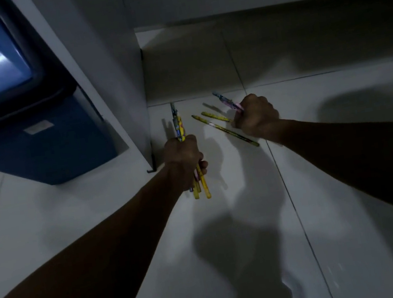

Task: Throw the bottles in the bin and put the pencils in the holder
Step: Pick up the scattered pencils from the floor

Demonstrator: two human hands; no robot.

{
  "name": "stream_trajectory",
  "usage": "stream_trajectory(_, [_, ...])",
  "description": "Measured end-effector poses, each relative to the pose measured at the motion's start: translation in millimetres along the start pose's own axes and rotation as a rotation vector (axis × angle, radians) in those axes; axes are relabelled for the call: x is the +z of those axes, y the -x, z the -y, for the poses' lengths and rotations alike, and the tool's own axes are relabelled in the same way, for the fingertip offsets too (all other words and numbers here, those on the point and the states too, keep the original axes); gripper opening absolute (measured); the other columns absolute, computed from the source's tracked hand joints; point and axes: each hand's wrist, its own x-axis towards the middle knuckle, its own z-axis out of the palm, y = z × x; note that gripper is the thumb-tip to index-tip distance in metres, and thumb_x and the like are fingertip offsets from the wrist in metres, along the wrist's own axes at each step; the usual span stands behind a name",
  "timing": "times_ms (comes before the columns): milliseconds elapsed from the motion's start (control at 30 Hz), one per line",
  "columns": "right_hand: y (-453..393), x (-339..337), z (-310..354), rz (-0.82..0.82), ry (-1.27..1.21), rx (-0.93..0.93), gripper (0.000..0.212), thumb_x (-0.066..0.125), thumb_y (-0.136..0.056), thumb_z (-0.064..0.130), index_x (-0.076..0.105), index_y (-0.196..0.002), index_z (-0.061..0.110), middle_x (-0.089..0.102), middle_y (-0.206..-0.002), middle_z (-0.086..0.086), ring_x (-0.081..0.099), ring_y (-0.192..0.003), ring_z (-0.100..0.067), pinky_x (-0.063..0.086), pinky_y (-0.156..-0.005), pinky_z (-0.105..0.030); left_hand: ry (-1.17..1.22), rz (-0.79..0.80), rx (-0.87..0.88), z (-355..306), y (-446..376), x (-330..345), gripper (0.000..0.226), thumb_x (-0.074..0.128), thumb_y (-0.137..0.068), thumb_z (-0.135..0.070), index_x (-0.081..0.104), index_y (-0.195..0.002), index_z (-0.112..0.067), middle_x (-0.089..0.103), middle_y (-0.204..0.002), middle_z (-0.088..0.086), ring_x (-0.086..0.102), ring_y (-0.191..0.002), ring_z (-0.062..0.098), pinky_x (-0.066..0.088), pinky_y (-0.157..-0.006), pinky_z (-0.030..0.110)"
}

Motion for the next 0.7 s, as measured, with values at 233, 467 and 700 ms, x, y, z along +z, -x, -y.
stream_trajectory(233, [4.9,-12.6,7.9,0.112,0.048,-0.09,0.017,0.062,-0.089,0.028,0.054,-0.096,0.015,0.056,-0.083,-0.005,0.055,-0.069,-0.02,0.036,-0.052,-0.025,-0.003,0.019,-0.006,-1.1,2.5,-0.1,0.02,0.042,-0.101,-0.023,0.046,-0.096,-0.005,0.042,-0.059,0.007,0.041,-0.039,0.015,0.035,-0.031,0.013])
stream_trajectory(467, [13.6,1.4,7.5,0.166,-0.036,-0.004,0.053,0.085,-0.07,0.039,0.06,-0.106,0.01,0.062,-0.097,-0.008,0.06,-0.084,-0.024,0.045,-0.067,-0.029,0.005,0.044,-0.034,6.3,11.4,-8.2,0.016,0.047,-0.098,-0.022,0.047,-0.092,-0.007,0.039,-0.055,0.004,0.035,-0.025,0.009,0.03,-0.031,0.013])
stream_trajectory(700, [15.3,-6.8,16.8,0.307,0.024,0.0,0.027,0.066,-0.089,0.034,0.053,-0.097,0.011,0.057,-0.088,-0.008,0.055,-0.075,-0.022,0.042,-0.061,-0.028,-0.029,0.156,-0.032,18.0,18.8,-31.8,0.025,0.055,-0.096,-0.019,0.041,-0.077,-0.013,0.036,-0.054,0.003,0.034,-0.03,0.01,0.03,-0.033,0.015])
